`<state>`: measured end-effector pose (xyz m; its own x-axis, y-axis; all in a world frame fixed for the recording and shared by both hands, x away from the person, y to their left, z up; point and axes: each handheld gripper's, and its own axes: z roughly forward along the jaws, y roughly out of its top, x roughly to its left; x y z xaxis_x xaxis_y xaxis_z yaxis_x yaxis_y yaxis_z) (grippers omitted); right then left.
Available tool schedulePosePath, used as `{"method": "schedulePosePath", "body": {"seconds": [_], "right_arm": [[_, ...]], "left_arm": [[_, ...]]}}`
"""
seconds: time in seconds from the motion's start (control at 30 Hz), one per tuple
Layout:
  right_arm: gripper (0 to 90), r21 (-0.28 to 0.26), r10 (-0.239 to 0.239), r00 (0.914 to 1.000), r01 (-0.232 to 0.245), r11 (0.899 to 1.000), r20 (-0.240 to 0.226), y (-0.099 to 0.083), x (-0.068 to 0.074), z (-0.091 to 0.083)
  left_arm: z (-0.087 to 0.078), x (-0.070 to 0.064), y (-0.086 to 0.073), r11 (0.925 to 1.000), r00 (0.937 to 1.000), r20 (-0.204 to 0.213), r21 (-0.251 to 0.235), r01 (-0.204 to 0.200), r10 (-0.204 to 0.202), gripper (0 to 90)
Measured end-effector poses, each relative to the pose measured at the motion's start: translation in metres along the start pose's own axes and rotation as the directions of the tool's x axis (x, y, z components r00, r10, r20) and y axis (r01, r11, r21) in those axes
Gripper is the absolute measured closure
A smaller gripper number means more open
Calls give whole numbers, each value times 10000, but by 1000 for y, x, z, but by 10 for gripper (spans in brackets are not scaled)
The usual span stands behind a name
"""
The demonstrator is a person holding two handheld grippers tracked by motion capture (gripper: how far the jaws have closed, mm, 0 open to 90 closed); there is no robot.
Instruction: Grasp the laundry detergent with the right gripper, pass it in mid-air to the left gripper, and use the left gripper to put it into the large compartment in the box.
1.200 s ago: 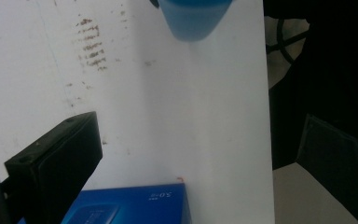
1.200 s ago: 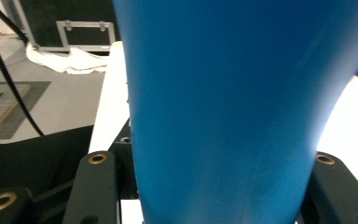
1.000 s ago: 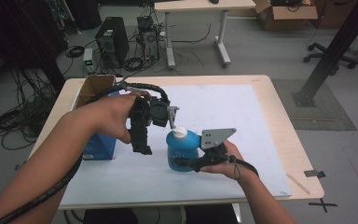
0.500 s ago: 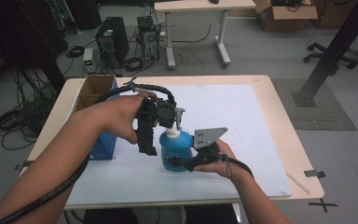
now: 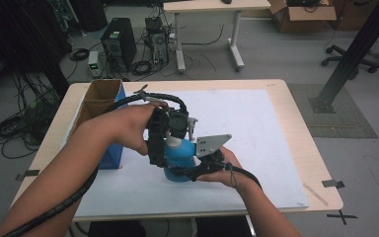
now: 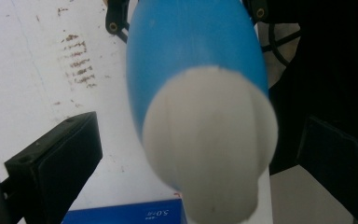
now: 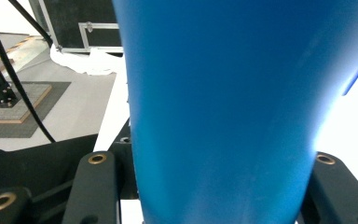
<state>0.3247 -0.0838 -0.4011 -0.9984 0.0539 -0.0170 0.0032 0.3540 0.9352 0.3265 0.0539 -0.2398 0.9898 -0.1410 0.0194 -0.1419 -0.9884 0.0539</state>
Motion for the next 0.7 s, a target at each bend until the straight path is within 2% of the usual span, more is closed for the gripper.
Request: {"method": "schedulePosePath", "body": {"seconds": [0.7], "right_arm": [[452, -72, -94, 10000, 94, 9999, -6, 13, -3, 16]], "left_arm": [[5, -1, -1, 9999, 9997, -222, 58, 116, -115, 3]]}}
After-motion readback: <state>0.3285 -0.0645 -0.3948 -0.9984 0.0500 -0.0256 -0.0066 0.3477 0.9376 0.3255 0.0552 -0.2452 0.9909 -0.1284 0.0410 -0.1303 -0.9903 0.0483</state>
